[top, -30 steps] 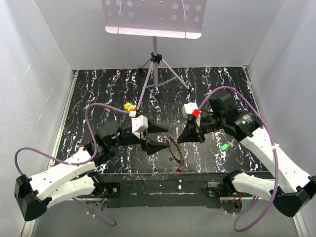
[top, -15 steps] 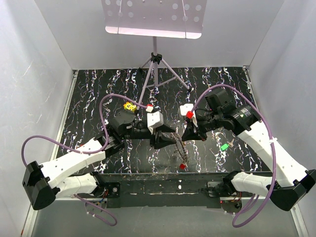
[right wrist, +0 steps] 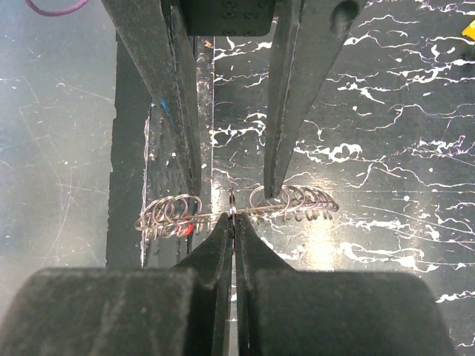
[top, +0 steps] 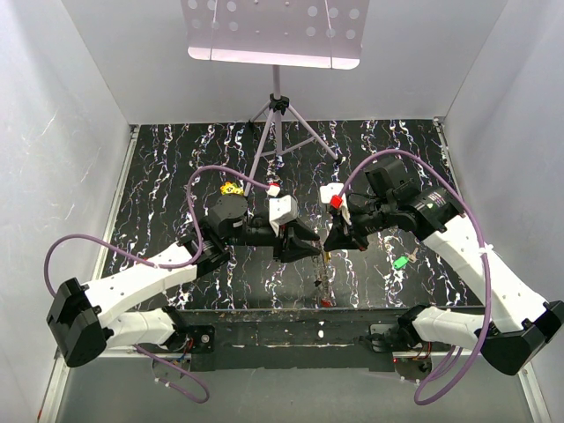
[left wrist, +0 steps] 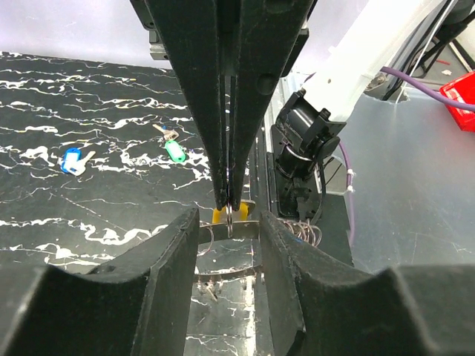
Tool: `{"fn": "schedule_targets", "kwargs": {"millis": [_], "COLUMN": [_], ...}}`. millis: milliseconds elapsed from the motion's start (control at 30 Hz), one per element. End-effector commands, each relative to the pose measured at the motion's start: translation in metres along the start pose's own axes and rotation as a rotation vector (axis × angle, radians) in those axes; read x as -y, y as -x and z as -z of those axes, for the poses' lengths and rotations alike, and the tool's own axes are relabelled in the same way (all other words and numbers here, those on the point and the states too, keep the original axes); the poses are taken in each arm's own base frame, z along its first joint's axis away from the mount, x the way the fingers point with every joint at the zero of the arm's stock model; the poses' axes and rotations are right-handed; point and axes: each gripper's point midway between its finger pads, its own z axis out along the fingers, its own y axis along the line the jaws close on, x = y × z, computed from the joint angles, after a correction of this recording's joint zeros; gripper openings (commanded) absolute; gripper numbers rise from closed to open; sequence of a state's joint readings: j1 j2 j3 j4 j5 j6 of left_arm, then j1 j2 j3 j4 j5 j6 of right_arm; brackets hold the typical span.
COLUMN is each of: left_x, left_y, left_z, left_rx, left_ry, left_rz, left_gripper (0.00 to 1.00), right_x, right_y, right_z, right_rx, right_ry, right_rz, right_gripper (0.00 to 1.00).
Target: Put the keys on the keyring
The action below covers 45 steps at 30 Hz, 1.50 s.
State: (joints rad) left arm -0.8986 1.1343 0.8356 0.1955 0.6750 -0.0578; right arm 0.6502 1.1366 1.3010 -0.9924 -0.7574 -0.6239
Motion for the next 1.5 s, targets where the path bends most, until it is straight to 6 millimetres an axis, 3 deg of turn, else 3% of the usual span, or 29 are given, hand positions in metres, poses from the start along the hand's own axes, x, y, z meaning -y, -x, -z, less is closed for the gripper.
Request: {"fn": "schedule_targets", "kwargs": {"millis": [0,467,600,733,833,867,967,1000,1233,1467], "left_x": [0.006,0.002,0.002,0.004,0.006,0.009,0.014,0.015,0.032,0.044], "left_y": [0.020,0.008,0.006,0.006,0.009,0.011,0.016,0.015,0.038,0.044], "left_z": [-0.004,-0.009,-0.010,-0.009,-0.005,-0.003,0.006,0.009,0.032,0.032], "left_rx": [0.049,0.008,-0.001,-0.001,0.014,0.027,0.070,0.084,0.240,0.259], "left_ry": [-0.035,-0.033,-0.036,-0.049,-0.049,-0.055,-0.045,-0.043,-0.034,-0.100], "left_rz": [-0.013,0.017,0.016,0.001,-0.026,-0.049,-0.112,-0.125,-0.272,-0.257], "left_gripper": [0.36,0.24,0.18,0.00,0.00,0.00,0.00,0.00,0.00,0.00], "right_x": [0.004,0.004,0.004,0.002,-0.002,-0.003,-0.009,-0.014,-0.053,-0.048], "right_y": [0.025,0.025,0.025,0.025,0.027,0.027,0.030,0.031,0.040,0.046], "right_z": [0.005,0.004,0.004,0.004,0.005,0.006,0.013,0.016,0.027,0.022], "right_rx": [0.063,0.068,0.069,0.073,0.086,0.097,0.154,0.182,0.405,0.488], "right_ry": [-0.020,-0.020,-0.020,-0.012,-0.001,0.004,0.029,0.053,0.204,0.214], "right_rz": [0.047,0.031,0.029,0.025,0.025,0.018,-0.024,-0.039,0.035,0.059], "right_gripper": [0.01,0.01,0.01,0.01,0.01,0.07,0.53,0.59,0.63,0.61]}}
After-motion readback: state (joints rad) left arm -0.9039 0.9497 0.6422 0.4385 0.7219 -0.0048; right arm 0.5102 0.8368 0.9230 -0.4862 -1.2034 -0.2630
